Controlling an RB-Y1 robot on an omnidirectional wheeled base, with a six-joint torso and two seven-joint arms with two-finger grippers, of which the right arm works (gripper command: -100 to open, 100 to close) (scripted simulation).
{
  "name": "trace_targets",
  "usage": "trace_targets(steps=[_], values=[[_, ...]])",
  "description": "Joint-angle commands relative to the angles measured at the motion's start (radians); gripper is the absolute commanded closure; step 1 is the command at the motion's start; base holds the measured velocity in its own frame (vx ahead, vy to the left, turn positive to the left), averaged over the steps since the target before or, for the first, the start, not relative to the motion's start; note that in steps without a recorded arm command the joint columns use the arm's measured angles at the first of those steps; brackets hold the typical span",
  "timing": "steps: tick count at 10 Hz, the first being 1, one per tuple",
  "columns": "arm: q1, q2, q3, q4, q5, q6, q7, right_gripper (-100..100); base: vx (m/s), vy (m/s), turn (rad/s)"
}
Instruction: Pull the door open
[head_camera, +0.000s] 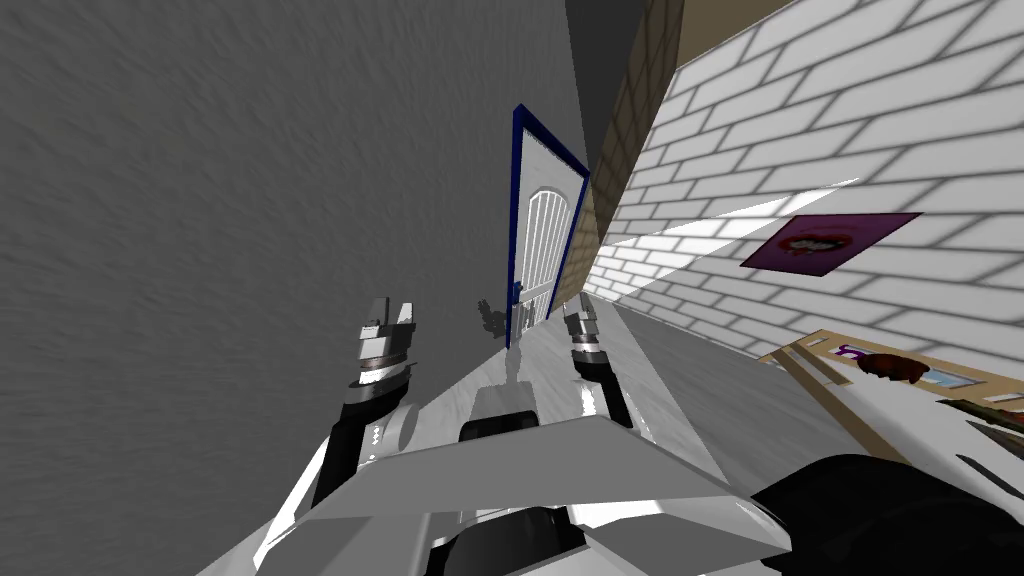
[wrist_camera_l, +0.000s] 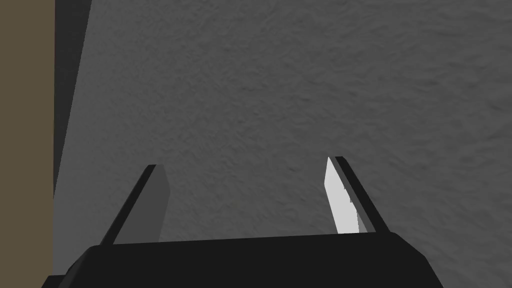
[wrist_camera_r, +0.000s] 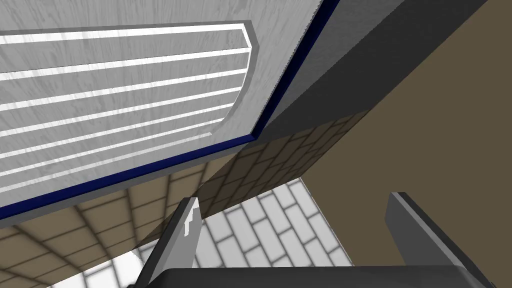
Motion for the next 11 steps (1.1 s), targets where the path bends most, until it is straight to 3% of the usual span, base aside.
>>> trace_targets(steps=[1, 11], values=[[0.001, -0.003, -0.003, 0.019, 0.037, -0.009, 0.022, -100, 0.136, -0.12, 0.084], [0.005, -0.009, -0.021, 0.127, 0.249, -0.061, 0.148, -100, 0.113, -0.033, 0.046]])
